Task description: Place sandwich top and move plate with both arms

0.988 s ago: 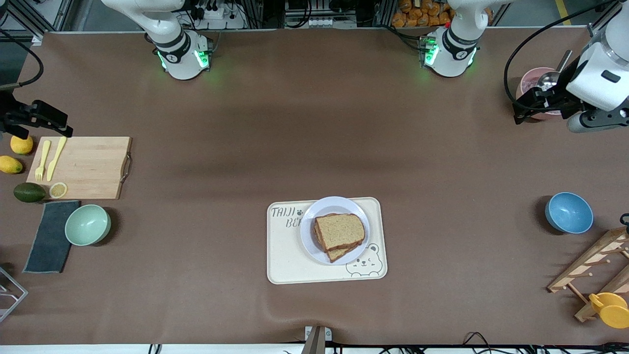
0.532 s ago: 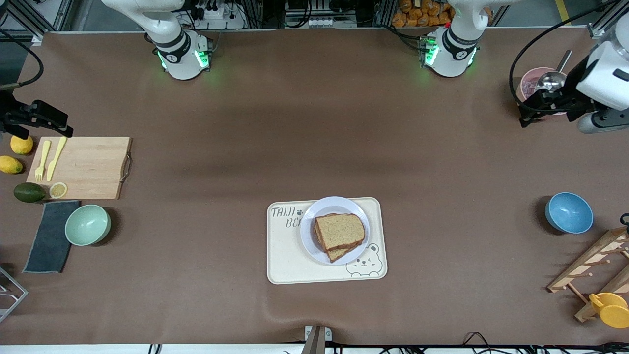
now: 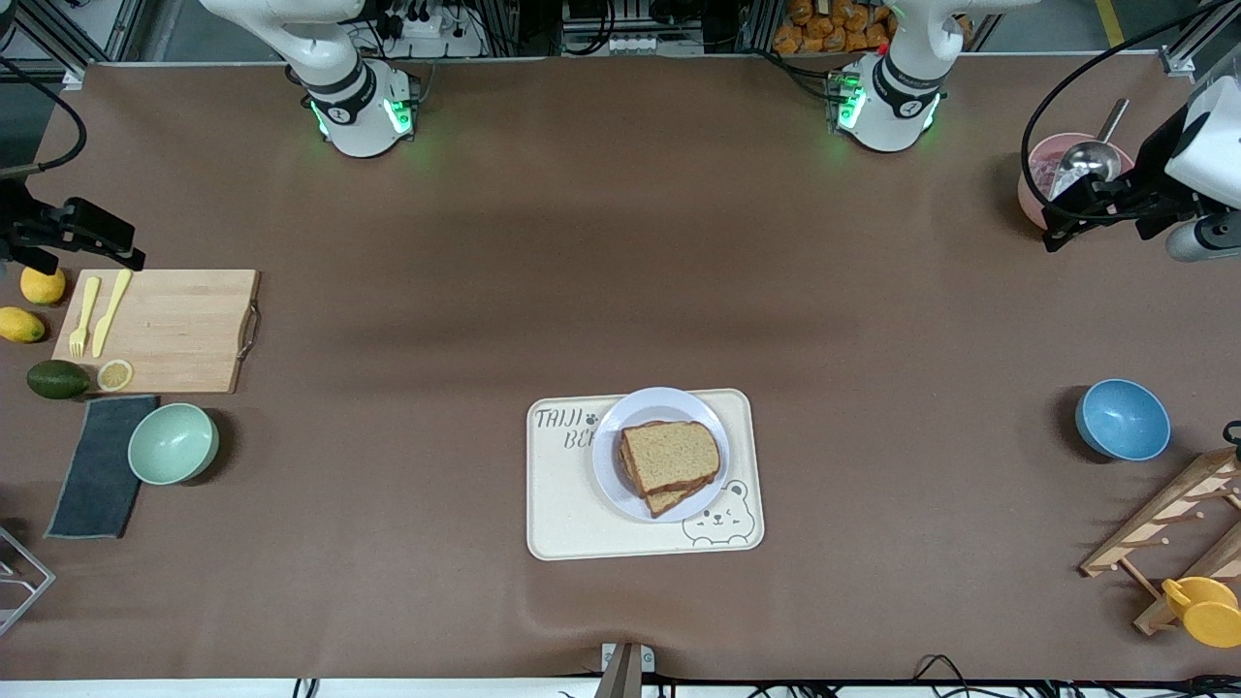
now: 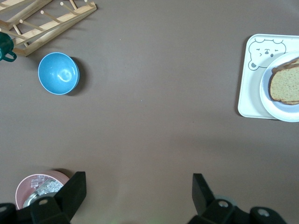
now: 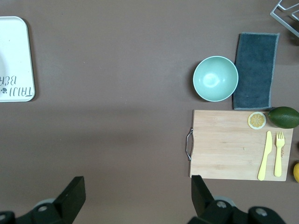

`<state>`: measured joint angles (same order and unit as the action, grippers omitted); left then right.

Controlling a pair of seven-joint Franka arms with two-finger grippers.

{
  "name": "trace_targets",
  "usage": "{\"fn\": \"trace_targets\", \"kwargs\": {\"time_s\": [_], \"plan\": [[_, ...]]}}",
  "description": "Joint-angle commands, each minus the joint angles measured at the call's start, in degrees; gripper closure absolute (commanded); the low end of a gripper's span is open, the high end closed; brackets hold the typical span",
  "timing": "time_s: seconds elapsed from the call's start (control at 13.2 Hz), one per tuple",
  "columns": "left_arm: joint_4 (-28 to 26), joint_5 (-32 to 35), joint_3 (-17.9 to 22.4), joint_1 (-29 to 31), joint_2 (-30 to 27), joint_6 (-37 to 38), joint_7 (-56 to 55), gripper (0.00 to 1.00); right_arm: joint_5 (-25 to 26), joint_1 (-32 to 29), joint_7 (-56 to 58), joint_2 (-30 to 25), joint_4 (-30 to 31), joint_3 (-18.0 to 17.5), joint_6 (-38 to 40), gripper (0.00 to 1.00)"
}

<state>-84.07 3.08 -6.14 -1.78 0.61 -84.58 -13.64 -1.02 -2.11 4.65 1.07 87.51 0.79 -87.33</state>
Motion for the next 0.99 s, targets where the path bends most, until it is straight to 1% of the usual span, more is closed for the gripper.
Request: {"fn": "trace_targets", "kwargs": {"time_s": [0.0,0.91], "plan": [[0.3,-0.4,0.4,-0.6,-0.5,0.0,0.8,0.0,-1.0,-1.0,-0.8,-0.5,0.9,-0.5,-0.3,0.0],[0.2,-0.7,1.0,0.4,-0.5,0.6,1.0,0.0,-1.6,-1.1,-0.8,-0.5,1.2,-0.5,-0.3,0.0]]}}
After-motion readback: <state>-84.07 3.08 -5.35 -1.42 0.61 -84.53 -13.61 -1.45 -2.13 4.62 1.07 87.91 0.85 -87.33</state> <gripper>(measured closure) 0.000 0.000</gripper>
